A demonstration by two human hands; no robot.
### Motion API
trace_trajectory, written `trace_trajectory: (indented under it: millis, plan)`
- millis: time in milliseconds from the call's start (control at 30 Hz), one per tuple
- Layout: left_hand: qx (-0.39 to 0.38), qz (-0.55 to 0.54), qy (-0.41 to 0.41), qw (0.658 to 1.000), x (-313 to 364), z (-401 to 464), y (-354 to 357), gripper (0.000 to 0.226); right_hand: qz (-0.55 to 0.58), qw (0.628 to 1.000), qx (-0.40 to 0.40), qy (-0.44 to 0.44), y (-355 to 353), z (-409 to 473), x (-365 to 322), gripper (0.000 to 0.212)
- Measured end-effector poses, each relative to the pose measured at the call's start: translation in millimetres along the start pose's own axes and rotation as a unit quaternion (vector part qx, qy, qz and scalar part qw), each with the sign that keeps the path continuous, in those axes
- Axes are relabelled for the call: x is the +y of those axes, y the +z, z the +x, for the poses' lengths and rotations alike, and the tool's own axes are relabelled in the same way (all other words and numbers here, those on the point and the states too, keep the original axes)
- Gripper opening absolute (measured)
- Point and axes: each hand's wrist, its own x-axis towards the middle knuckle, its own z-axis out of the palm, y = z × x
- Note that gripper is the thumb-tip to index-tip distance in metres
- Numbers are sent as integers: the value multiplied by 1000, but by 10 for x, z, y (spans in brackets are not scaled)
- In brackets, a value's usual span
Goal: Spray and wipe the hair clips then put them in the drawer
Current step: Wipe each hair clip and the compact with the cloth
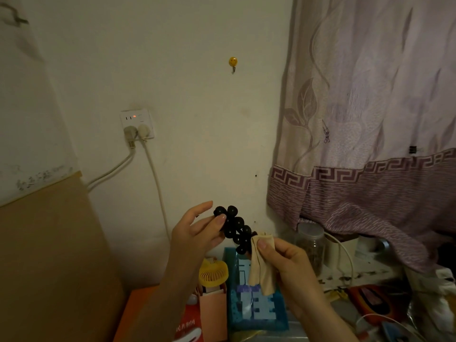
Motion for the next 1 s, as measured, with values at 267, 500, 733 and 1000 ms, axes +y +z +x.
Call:
trace_trajectory:
  millis: [267,500,733,1000]
  plan:
    - [-54,45,-18,997,14,9,-63,49,-18,999,1,-34,-120,67,-287,22]
    - [-87,79,-18,993,-15,-21,17,44,-88,987,-76,-111,85,124,-493,20]
    - [-94,95,-6,991,20,-35,6,35,-116,986,-66,-102,133,114,-489,23]
    - [-103,115,-13,988,-53,-90,-1,57,-15,996,12,-91,126,146,-383,7]
